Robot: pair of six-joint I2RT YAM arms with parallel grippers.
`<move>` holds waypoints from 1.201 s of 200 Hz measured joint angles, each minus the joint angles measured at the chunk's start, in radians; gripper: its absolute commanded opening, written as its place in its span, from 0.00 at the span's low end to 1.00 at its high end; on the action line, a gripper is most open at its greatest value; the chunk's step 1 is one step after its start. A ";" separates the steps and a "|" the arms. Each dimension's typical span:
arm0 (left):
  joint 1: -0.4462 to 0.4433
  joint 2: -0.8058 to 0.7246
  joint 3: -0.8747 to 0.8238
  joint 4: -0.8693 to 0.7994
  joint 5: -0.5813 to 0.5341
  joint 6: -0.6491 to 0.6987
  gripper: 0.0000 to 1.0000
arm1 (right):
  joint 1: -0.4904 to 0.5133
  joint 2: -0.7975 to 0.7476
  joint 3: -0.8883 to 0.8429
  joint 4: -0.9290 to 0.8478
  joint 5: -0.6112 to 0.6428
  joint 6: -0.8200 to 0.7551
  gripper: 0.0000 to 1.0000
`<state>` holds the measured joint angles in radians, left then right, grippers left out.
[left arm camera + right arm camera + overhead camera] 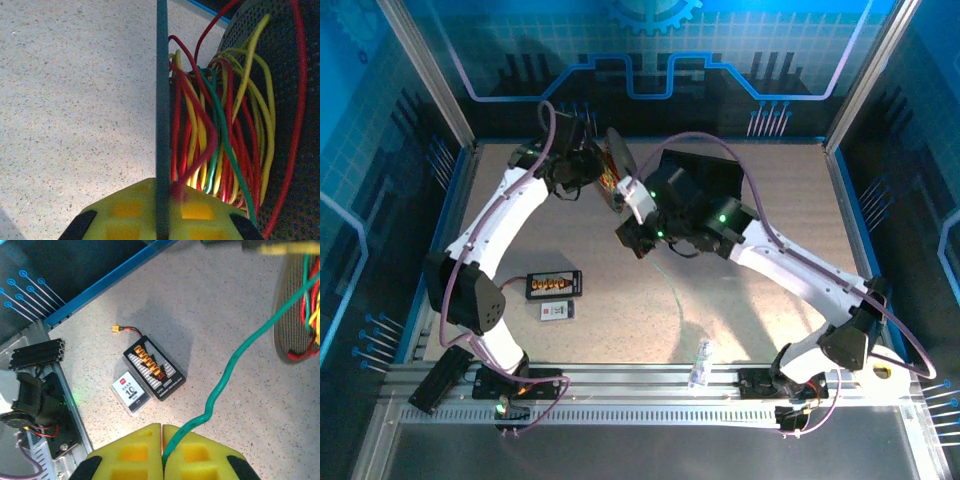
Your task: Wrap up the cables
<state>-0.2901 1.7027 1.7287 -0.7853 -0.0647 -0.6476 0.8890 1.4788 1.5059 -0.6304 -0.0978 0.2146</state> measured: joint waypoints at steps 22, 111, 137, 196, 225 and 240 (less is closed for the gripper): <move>0.082 0.000 0.032 -0.037 0.091 -0.034 0.00 | -0.010 -0.062 -0.195 0.111 0.024 0.004 0.00; 0.158 0.020 0.137 -0.036 0.297 -0.069 0.00 | -0.135 0.072 -0.301 0.245 0.120 -0.034 0.00; 0.170 0.019 0.132 -0.032 0.325 -0.058 0.00 | -0.168 0.073 -0.301 0.246 0.140 -0.051 0.00; 0.175 -0.016 0.114 -0.029 0.449 -0.020 0.00 | -0.327 0.211 -0.195 0.216 0.138 -0.128 0.00; 0.177 -0.080 0.106 -0.028 0.474 0.002 0.00 | -0.325 0.201 -0.170 0.214 0.127 -0.165 0.00; 0.177 -0.128 0.084 -0.021 0.494 0.004 0.00 | -0.326 0.195 -0.171 0.240 0.126 -0.186 0.00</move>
<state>-0.1131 1.5749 1.8122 -0.8062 0.4294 -0.6437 0.5632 1.6741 1.3354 -0.3904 0.0277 0.0284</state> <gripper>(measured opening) 0.077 0.067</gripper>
